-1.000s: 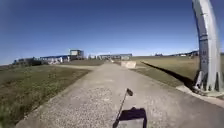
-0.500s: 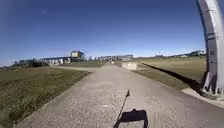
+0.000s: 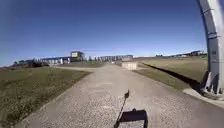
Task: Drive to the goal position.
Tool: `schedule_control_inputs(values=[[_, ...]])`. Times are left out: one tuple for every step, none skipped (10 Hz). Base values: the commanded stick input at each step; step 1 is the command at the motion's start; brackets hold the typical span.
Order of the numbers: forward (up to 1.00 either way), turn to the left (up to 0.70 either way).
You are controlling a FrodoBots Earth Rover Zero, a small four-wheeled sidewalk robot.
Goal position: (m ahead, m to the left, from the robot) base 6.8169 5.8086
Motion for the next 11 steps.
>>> schedule_control_inputs(values=[[1.0,0.0],[1.0,0.1],[1.0,0.3],[1.0,0.33],[1.0,0.19],[0.82,0.0],[0.37,0.0],[0.0,0.0],[0.0,0.0],[0.0,0.0],[0.0,0.0]])
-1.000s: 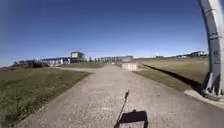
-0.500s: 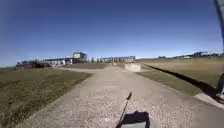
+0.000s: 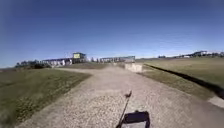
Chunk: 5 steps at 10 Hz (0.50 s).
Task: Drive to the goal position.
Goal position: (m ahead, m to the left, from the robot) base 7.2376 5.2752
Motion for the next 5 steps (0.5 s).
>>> schedule_control_inputs(values=[[0.0,0.0],[0.0,0.0],[0.0,0.0],[0.0,0.0],[0.0,0.0]])
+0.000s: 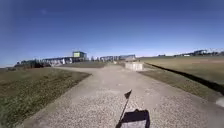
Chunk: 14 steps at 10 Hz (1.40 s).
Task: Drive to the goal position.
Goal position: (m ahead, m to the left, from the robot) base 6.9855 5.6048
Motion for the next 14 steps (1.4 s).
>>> schedule_control_inputs(values=[[0.38,0.0],[0.85,0.0],[1.0,0.0],[1.0,0.0],[1.0,0.25],[1.0,0.25],[1.0,0.19],[1.0,0.07],[1.0,0.07],[1.0,0.24],[1.0,0.38],[1.0,0.2],[1.0,0.02],[1.0,0.14]])
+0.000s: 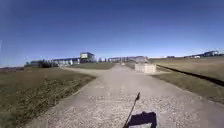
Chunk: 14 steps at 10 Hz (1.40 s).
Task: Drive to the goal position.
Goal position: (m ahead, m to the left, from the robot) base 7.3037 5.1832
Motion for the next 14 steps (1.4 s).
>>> schedule_control_inputs(values=[[1.0,0.29],[1.0,0.18],[1.0,0.04],[1.0,0.0],[1.0,0.0],[1.0,0.09],[1.0,0.26],[1.0,0.36],[1.0,0.18],[1.0,0.0],[1.0,0.0],[1.0,0.0],[1.0,0.0],[1.0,0.0]])
